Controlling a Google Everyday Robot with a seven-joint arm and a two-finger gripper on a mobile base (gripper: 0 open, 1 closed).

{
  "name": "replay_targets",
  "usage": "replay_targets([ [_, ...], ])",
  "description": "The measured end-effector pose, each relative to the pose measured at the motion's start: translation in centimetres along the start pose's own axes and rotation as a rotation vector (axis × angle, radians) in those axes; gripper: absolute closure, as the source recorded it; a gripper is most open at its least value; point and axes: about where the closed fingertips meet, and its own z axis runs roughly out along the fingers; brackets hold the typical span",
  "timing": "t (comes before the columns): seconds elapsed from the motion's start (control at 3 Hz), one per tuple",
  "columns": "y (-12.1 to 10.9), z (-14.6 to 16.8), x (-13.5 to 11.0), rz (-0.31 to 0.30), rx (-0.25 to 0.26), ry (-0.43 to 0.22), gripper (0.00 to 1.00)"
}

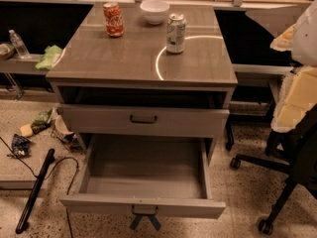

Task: Place 7up can into middle drawer

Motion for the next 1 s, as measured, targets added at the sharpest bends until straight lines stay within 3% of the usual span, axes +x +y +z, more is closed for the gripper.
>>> replay_targets([
  [0.67,-0.3,-0.1,-0.2,0.004,0.012,-0.018,0.00],
  [1.0,-3.9,1.2,-1.7,0.057,0.037,-0.154,0.00],
])
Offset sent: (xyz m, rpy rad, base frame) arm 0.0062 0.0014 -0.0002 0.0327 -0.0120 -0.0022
